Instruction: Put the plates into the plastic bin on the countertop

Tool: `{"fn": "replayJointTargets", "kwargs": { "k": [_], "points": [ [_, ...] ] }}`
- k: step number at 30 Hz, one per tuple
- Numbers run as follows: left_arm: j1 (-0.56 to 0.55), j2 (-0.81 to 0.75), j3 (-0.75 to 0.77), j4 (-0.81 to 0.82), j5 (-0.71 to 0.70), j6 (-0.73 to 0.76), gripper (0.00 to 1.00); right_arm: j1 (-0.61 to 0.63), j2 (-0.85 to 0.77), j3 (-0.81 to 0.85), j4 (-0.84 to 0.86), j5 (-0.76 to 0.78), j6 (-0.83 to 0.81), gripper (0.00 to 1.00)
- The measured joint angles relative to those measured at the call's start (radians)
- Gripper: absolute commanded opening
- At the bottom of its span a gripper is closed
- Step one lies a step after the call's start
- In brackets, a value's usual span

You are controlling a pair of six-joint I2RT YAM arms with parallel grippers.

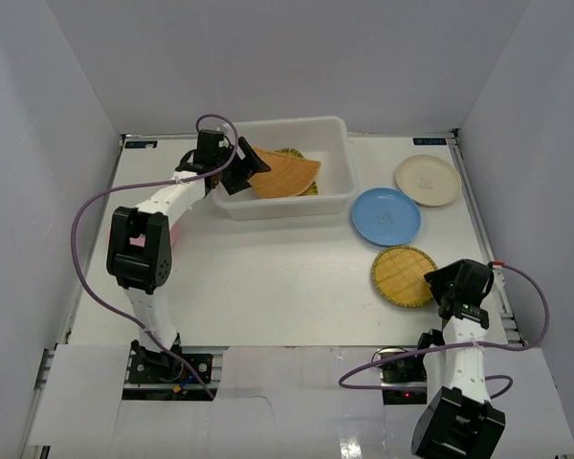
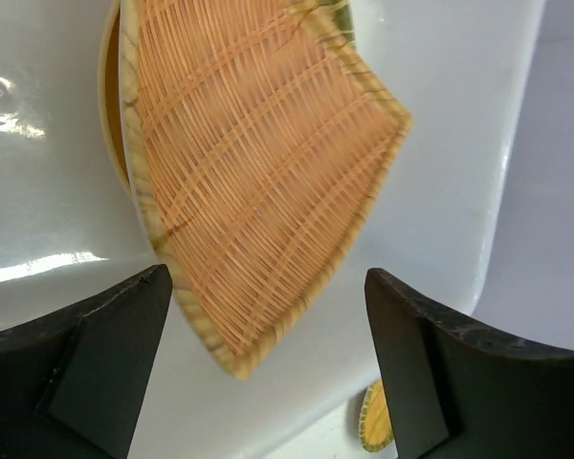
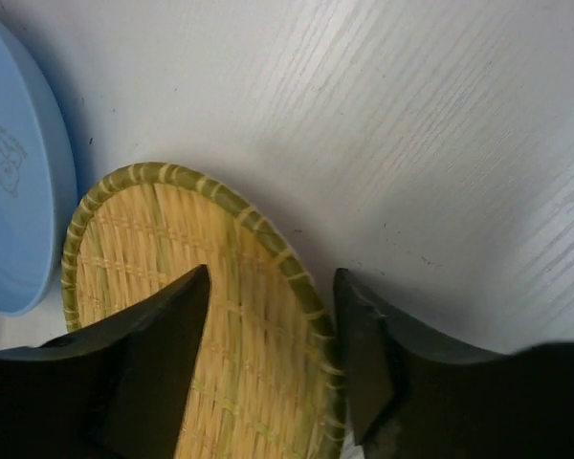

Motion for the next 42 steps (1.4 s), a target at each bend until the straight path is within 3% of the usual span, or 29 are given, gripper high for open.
{"fn": "replayJointTargets", "kwargs": {
  "k": [1,5,8,15,23,27,31,33,35,39,42],
  "points": [
    [0.000,-0.015,0.000,-0.002,0.001,0.006,0.98,0.000,-0.011,-0.018,0.017,-0.007,0.016,0.50],
    [0.000,-0.109,0.000,-0.016,0.005,0.028,0.98,-0.003,-0.057,-0.066,0.038,-0.019,0.071,0.17],
    [0.002,-0.190,0.021,-0.029,0.028,0.049,0.98,-0.003,-0.126,-0.081,0.037,-0.024,0.115,0.08],
    [0.002,-0.338,0.049,-0.072,0.076,0.110,0.98,-0.003,-0.184,-0.016,-0.053,-0.011,0.104,0.08],
    [0.001,-0.617,-0.069,-0.123,-0.015,0.160,0.98,0.010,-0.132,0.385,-0.238,0.007,0.029,0.08],
    [0.001,-0.791,-0.169,-0.112,-0.155,0.178,0.94,0.011,-0.098,0.597,-0.180,-0.065,0.035,0.08],
    [0.002,-0.996,-0.344,-0.100,-0.349,0.194,0.94,0.037,-0.045,0.658,0.000,-0.229,0.088,0.08],
    [0.002,-1.053,-0.407,-0.095,-0.446,0.209,0.93,0.110,0.032,0.658,0.097,-0.267,0.116,0.08],
    [0.002,-1.073,-0.463,-0.084,-0.522,0.215,0.93,0.266,0.151,0.677,0.171,-0.243,0.117,0.08],
    [0.018,-1.049,-0.609,-0.105,-0.611,0.180,0.94,0.628,0.527,0.890,0.256,-0.221,0.055,0.08],
    [0.067,-1.011,-0.692,-0.150,-0.618,0.135,0.93,0.753,0.779,1.057,0.348,-0.251,0.026,0.08]
  ]
}}
